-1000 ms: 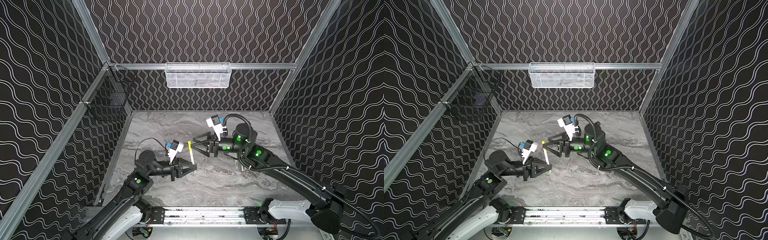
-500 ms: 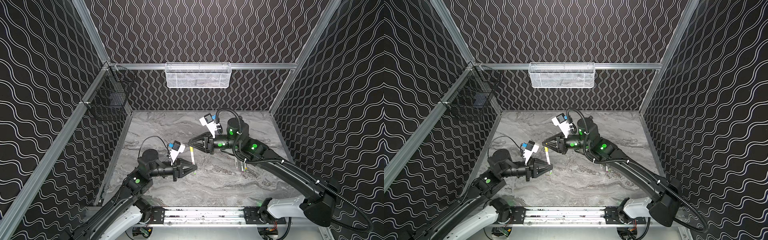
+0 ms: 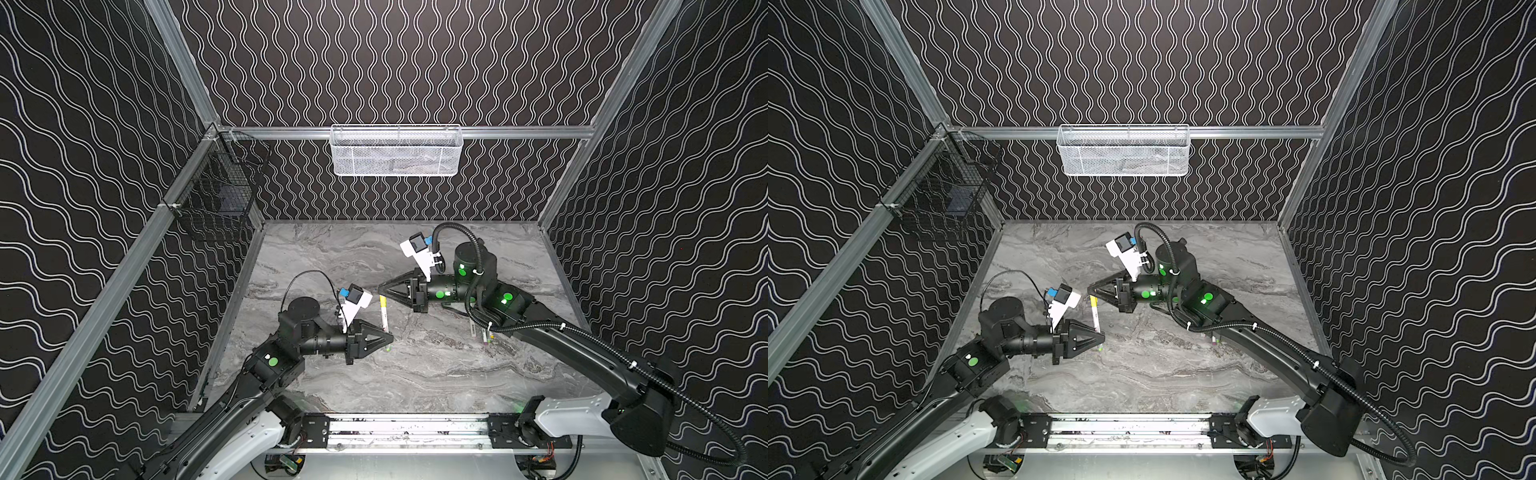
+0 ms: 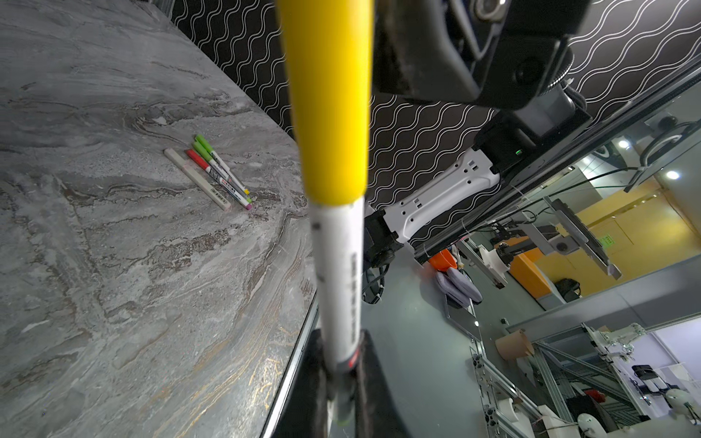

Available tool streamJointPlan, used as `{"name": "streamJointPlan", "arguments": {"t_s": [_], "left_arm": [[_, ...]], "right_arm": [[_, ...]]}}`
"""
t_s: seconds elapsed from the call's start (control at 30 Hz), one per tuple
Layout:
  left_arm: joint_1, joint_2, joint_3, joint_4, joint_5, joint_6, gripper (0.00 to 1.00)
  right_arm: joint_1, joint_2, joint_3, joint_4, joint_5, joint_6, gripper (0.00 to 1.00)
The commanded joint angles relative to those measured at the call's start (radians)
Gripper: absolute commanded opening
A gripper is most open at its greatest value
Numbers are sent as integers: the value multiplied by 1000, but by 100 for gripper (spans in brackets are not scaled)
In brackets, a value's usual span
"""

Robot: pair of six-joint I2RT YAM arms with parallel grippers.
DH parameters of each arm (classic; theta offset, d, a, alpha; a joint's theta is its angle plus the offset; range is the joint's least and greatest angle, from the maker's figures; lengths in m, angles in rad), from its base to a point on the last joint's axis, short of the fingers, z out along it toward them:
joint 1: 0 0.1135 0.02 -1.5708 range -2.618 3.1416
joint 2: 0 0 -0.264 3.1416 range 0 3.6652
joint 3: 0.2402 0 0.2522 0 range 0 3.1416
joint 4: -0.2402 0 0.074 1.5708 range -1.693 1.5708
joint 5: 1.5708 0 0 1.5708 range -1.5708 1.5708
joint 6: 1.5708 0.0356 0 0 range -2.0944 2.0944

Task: Insert the pens into the pen caps
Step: 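Lift both grippers and press the marker further into the yellow cap, then open the left gripper while the right gripper lowers the capped marker onto the pile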

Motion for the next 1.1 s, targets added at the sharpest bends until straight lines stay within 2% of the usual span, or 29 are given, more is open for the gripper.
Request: {"name": "streamJointPlan", "arguments": {"t_s": [0.0, 0.2, 0.47, 0.73, 0.8, 0.83, 0.93, 1.07], "left_arm": [[2, -15, 34, 145, -50, 70, 0], [1, -5, 79, 126, -92, 120, 0], [3, 15, 141, 146, -109, 145, 0], [2, 18, 121, 162, -56, 105, 1], [2, 10, 116, 150, -54, 99, 12], [1, 5, 109, 149, -49, 94, 21], [1, -10, 103, 114, -53, 95, 61], [1, -38, 106, 13, -87, 124, 98]], "right_arm": [[13, -7, -48, -99, -69, 4, 0], [90, -42, -140, -96, -29, 1, 0], [148, -84, -326, 10, 34, 94, 0], [118, -126, -288, 19, 118, 122, 0], [91, -126, -275, 32, 129, 136, 0], [74, -127, -269, 36, 135, 140, 0], [9, -133, -258, 36, 155, 153, 0], [-107, -159, -257, -2, 159, 136, 0]]}}
